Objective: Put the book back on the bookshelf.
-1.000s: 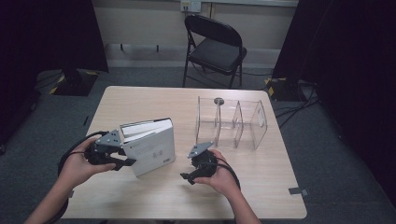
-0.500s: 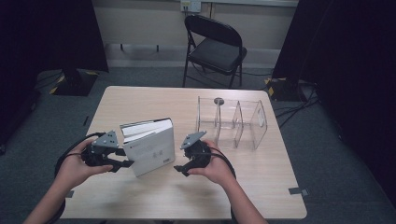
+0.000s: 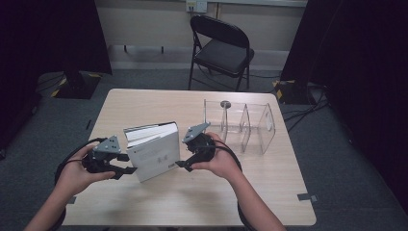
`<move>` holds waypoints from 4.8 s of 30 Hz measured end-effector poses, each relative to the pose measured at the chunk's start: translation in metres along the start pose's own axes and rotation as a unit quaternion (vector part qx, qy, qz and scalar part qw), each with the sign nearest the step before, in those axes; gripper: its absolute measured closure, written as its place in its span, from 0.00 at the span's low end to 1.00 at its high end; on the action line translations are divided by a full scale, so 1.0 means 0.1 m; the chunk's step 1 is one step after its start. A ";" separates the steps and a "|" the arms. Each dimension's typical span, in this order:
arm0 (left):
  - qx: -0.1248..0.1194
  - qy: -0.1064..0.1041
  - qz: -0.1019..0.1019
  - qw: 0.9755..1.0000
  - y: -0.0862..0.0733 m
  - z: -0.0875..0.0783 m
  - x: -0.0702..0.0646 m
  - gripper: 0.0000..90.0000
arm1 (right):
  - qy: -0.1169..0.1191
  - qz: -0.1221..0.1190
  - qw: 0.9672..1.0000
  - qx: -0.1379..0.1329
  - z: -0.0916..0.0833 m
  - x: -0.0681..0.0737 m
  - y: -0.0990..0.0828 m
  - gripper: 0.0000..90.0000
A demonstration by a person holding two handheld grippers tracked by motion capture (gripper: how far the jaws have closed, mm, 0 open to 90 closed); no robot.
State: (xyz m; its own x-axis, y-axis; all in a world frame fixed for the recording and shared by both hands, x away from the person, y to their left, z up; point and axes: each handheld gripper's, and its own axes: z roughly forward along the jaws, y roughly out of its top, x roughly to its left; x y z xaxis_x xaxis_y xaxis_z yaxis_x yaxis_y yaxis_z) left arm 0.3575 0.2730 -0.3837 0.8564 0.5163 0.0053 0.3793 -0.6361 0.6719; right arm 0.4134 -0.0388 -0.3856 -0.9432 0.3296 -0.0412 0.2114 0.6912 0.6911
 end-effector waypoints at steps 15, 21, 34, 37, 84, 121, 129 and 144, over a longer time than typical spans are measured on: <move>0.001 -0.003 -0.007 1.000 -0.05 0.04 0.00 0.52 | 0.010 -0.008 1.000 -0.023 -0.10 -0.08 0.24 0.23; 0.001 -0.001 -0.008 1.000 -0.05 0.04 0.01 0.52 | 0.010 -0.014 1.000 -0.017 -0.05 -0.12 0.35 0.23; -0.010 0.009 -0.010 1.000 -0.05 0.07 0.03 0.53 | 0.024 -0.026 0.999 -0.031 0.05 -0.15 0.50 0.25; -0.014 0.008 -0.015 1.000 -0.04 0.08 0.02 0.53 | 0.030 -0.017 0.999 -0.042 0.05 -0.16 0.49 0.25; -0.023 0.023 -0.038 0.999 -0.10 0.21 0.11 0.35 | 0.049 -0.021 0.999 -0.005 -0.21 0.07 0.56 0.57; -0.018 0.022 -0.031 0.999 -0.55 0.92 -0.02 0.20 | 0.027 0.017 0.999 0.042 -0.44 0.03 0.54 0.48; -0.023 0.023 -0.025 0.999 -0.62 0.96 0.01 0.18 | 0.028 0.017 0.998 0.060 -0.34 0.03 0.77 0.44; -0.042 0.008 -0.023 0.999 -0.66 1.00 0.03 0.12 | 0.021 0.019 0.990 0.141 -0.04 0.07 0.89 0.46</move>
State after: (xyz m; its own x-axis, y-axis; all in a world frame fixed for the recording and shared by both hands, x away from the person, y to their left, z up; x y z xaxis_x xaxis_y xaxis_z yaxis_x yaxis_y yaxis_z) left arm 0.3704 0.2595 -0.5017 0.8322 0.5542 -0.0156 0.3873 -0.5610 0.7316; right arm 0.4250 0.0221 -0.3220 -0.9419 0.3355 0.0143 0.3037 0.8329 0.4627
